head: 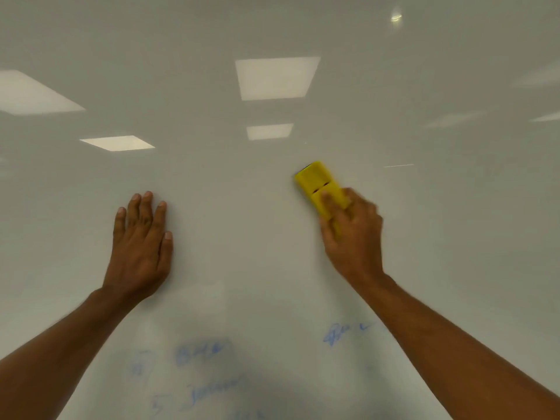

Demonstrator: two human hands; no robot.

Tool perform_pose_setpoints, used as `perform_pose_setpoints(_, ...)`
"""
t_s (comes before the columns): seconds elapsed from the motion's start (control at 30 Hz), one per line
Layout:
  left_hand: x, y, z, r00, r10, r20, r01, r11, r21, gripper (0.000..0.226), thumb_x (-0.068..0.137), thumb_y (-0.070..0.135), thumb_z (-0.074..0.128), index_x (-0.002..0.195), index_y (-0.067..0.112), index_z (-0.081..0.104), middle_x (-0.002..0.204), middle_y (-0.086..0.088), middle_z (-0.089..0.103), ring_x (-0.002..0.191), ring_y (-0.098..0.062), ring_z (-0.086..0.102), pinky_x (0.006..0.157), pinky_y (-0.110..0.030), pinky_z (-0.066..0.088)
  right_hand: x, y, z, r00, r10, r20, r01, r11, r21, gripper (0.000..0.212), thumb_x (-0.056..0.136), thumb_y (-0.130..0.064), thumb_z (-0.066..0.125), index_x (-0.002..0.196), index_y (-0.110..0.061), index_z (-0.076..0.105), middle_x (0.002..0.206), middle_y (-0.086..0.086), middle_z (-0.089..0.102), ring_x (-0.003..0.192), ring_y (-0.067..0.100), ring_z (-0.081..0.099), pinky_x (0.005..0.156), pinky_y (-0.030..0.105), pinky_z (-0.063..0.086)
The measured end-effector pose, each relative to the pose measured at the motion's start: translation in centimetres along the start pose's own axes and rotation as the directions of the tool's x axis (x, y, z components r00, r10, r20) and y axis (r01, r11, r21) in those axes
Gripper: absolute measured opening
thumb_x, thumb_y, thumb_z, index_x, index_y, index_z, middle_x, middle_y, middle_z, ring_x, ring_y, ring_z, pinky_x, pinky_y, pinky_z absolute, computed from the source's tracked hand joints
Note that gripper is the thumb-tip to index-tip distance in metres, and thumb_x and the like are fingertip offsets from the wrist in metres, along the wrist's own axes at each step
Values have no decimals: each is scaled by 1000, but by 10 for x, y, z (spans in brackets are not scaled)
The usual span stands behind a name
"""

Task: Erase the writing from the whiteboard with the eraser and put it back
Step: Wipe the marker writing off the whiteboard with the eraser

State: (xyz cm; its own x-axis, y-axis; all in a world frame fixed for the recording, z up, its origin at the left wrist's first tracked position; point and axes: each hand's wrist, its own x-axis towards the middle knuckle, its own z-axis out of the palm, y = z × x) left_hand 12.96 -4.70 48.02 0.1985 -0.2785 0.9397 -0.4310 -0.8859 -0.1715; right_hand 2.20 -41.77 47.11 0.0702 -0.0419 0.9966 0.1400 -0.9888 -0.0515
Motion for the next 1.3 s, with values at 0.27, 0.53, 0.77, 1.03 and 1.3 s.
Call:
perform_pose_setpoints(0.27,-35,-59,-9,997,-73,28,73,997,7,63,101,33,23,156,5,16,166,-18,6,155,-29,-2,125,-46,-4,-68,-101,43,899,-420,125,416,908,56,52,94,-23,59,143,-35,46,141,13,50,113,36,50,86,42,40)
perform_pose_setpoints(0.53,-84,-93,-7,998,-32,45,33,999,-27,64,102,32,25,157,4,8,166,-17,1,154,-31,-4,125,-46,-5,-78,-124,48,952,-262,160,253,965,72,47,92,-25,59,137,-35,51,134,13,57,108,39,55,82,44,44)
perform_pose_setpoints(0.77,-109,-99,-6,999,22,31,-19,996,-89,62,102,23,33,156,1,12,164,-22,6,153,-36,0,124,-48,-4,-140,-202,78,985,-96,141,91,995,48,50,94,-22,59,142,-34,50,141,15,51,115,39,49,87,43,36)
perform_pose_setpoints(1.03,-128,-110,1,996,90,8,-88,986,-142,59,103,20,30,155,1,12,164,-22,9,153,-38,4,125,-48,-4,-230,-211,84,573,-721,390,692,681,240,48,98,-8,37,138,-33,51,138,10,56,114,32,55,83,40,38)
perform_pose_setpoints(1.3,-131,-120,-4,991,115,-66,-127,968,-215,63,90,-11,36,152,-6,21,160,-27,20,150,-44,13,125,-49,5,-160,-251,97,980,-137,145,128,989,68,45,98,-24,56,140,-36,51,143,10,51,117,34,49,89,42,35)
